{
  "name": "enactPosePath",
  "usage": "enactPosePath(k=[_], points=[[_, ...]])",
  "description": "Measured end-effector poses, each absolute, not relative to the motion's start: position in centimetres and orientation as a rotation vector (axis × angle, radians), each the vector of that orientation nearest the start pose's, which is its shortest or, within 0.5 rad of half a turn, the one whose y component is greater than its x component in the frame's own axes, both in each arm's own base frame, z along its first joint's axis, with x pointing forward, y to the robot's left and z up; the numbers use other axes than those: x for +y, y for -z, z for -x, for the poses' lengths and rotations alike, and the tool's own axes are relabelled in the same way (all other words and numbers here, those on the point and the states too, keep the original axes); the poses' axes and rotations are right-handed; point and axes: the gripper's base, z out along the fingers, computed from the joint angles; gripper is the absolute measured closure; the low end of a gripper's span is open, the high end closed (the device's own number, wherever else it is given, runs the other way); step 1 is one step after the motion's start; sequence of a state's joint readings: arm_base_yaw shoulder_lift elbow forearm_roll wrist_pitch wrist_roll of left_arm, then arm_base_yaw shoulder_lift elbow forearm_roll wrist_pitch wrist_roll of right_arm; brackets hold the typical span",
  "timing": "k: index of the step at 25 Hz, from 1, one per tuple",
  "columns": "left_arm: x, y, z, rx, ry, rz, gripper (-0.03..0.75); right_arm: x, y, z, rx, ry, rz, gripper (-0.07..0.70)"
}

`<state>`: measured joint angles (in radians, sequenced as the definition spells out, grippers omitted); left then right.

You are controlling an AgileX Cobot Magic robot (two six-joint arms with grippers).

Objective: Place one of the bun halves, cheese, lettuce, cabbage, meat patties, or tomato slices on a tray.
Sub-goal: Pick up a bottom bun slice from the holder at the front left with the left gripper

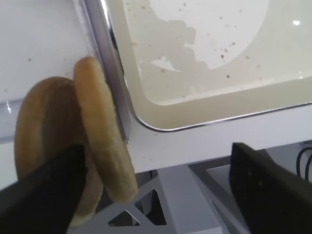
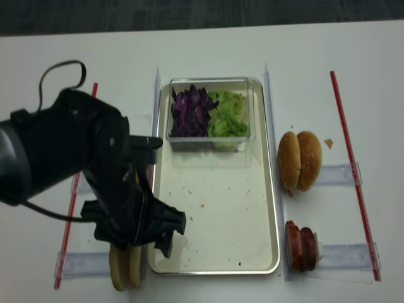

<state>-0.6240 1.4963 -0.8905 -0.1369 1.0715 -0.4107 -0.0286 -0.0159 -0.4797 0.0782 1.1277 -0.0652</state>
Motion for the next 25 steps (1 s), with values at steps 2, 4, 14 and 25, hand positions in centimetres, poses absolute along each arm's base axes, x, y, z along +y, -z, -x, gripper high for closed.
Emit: enactPosePath(k=[2, 4, 14, 25], points=[[-15.28, -20.82, -19.36, 3.215, 0.143, -0.237, 0.165, 0.67, -26.65, 0.79, 2.113, -0.039, 0.045, 0.438], [-15.37, -20.48, -19.5, 3.223, 0.134, -0.24, 0.167, 0.67, -26.65, 0.79, 2.113, -0.039, 0.045, 0.438], [-15.6, -20.16, -19.83, 3.219, 0.136, -0.244, 0.184, 0.67, -26.65, 0.79, 2.113, -0.038, 0.047, 0.438], [-15.53, -20.16, -19.71, 3.232, 0.126, -0.247, 0.252, 0.67, -26.65, 0.79, 2.113, -0.036, 0.049, 0.438]])
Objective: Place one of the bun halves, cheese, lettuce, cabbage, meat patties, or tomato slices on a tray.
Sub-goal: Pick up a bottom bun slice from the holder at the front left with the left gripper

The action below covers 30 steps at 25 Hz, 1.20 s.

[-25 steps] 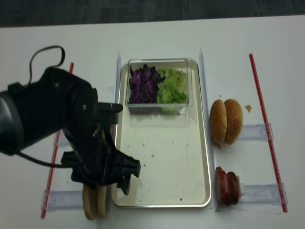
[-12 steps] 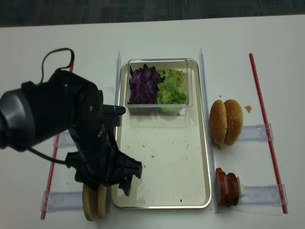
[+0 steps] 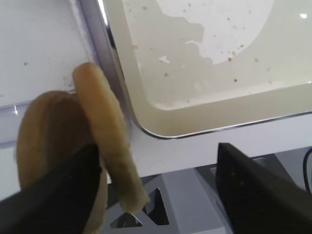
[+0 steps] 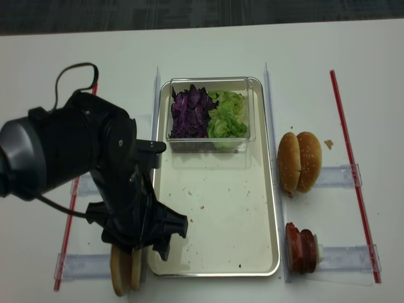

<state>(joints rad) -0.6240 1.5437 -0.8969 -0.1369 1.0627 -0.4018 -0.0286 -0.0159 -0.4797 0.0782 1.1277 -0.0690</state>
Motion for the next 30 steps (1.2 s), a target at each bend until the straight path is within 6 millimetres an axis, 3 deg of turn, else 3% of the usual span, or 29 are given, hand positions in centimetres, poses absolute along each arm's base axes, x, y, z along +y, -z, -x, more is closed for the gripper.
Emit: enactPosePath(k=[14, 21, 30], points=[[-15.5, -20.1, -19.6, 3.244, 0.113, -0.25, 0.272, 0.7, -26.6, 0.8, 2.113, -0.036, 0.049, 0.438], [-15.7, -18.7, -19.9, 3.296, 0.064, -0.249, 0.287, 0.7, -26.6, 0.8, 2.113, -0.036, 0.049, 0.438], [-15.5, -18.5, -20.1, 3.29, 0.026, -0.271, 0.365, 0.7, -26.6, 0.8, 2.113, -0.036, 0.049, 0.438]])
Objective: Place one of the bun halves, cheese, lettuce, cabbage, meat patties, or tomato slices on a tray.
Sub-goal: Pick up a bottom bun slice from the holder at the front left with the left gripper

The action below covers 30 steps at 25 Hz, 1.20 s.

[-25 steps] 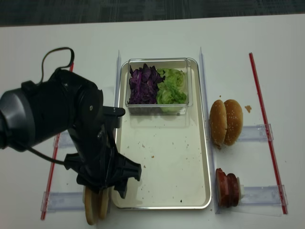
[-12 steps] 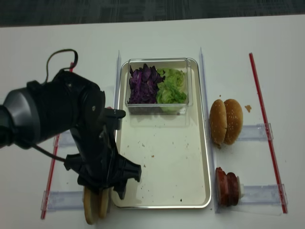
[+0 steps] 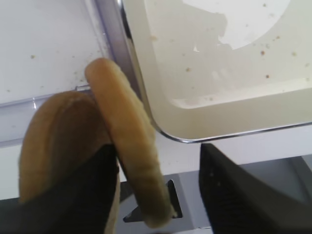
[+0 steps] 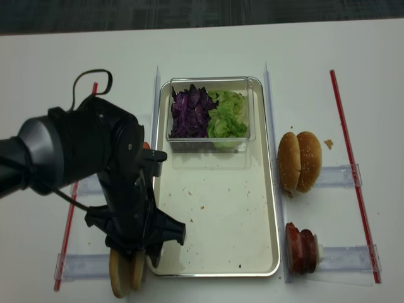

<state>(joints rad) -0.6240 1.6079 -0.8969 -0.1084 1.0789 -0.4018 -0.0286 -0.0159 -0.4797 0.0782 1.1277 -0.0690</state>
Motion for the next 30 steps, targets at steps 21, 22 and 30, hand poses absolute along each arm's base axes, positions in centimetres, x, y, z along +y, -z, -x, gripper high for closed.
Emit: enactPosePath(k=[21, 22, 30], points=[[-14.98, -18.44, -20.18, 3.285, -0.076, -0.327, 0.609, 0.67, -26.65, 0.79, 2.113, -0.036, 0.049, 0.438], [-14.94, -18.44, -20.19, 3.284, -0.082, -0.331, 0.615, 0.67, -26.65, 0.79, 2.113, -0.036, 0.049, 0.438], [-14.89, -18.45, -20.17, 3.286, -0.092, -0.332, 0.628, 0.67, -26.65, 0.79, 2.113, -0.036, 0.049, 0.438]])
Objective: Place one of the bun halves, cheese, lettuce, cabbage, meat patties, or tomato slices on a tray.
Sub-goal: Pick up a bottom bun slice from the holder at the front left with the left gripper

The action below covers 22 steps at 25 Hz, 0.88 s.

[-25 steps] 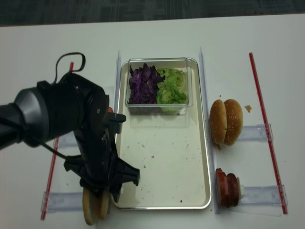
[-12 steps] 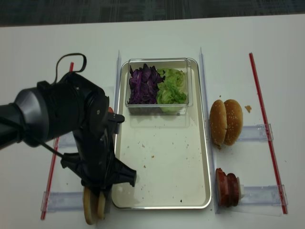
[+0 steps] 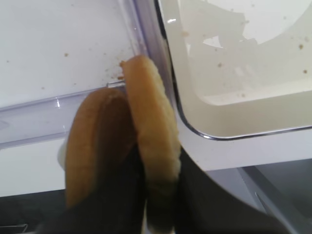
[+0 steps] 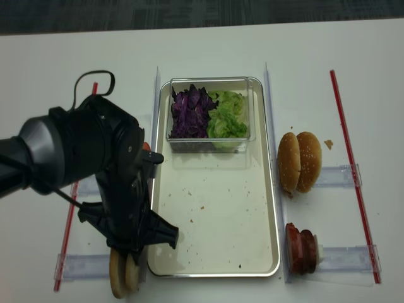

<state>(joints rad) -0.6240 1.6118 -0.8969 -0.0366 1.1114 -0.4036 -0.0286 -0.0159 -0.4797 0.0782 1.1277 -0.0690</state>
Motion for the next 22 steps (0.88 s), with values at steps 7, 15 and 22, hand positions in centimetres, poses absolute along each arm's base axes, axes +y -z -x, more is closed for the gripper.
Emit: enactPosePath(k=[7, 15, 22], points=[[-14.85, -18.45, -20.17, 3.285, -0.098, -0.335, 0.63, 0.67, -26.65, 0.79, 2.113, -0.036, 0.049, 0.438], [-14.85, -18.45, -20.17, 3.286, -0.099, -0.332, 0.63, 0.67, -26.65, 0.79, 2.113, -0.036, 0.049, 0.438], [-14.98, -18.81, -20.34, 3.286, -0.099, -0.333, 0.631, 0.67, -26.65, 0.79, 2.113, -0.036, 0.049, 0.438]])
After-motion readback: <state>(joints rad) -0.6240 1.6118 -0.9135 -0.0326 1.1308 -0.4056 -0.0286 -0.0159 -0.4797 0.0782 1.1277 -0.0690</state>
